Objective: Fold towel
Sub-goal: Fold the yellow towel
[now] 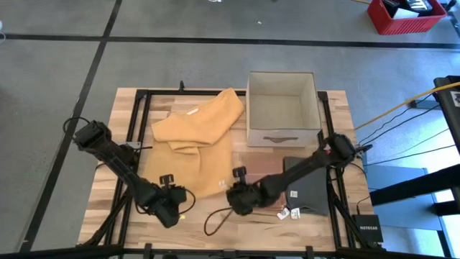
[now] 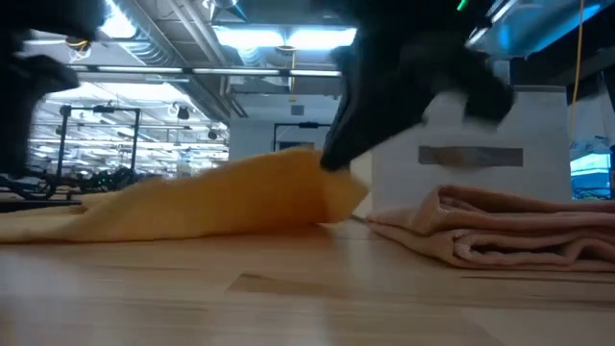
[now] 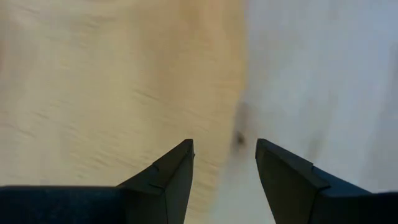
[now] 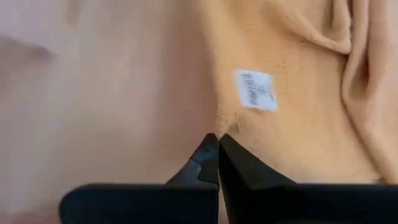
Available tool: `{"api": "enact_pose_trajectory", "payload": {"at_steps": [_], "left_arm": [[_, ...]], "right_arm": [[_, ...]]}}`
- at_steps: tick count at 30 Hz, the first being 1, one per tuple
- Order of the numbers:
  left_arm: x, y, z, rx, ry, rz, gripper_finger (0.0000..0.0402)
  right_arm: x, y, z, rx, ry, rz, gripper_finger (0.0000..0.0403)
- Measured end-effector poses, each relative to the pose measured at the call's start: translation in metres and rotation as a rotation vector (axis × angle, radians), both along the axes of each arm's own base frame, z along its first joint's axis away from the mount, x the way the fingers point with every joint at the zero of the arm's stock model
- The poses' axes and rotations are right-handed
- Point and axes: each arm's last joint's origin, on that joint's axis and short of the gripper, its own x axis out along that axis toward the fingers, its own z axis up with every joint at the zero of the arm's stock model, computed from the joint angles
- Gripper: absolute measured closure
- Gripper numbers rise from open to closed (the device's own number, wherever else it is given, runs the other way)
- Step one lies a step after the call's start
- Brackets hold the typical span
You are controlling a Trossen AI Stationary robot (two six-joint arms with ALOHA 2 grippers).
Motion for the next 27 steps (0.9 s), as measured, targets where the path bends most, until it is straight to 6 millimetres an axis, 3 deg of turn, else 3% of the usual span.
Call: {"api": "enact_pose_trajectory", "payload": {"at_steps": [3,9,19,27], "left_arm": [[-0.009,-0.008,-0.003,-0.045,0.031,-0.008,0.0235],[-0.028,-0.015,-0.011,-0.064,0.111,-0.005,0.0235],[-0.053,-0.038,-0.026,-0.189,0.341,-0.109,0.0235],[-0.069,-0.046,-0.041,-0.096,0.423,-0.109,0.0235]], "right_arm": [[-0.011,0.019,0.009,0.103,-0.036,-0.037,0.0397],[-0.030,0.046,0.004,0.144,-0.038,-0.045,0.0399],[-0.030,0.042,0.001,0.118,-0.033,-0.062,0.0398],[-0.030,0.042,0.001,0.119,-0.035,-0.061,0.0398]]}}
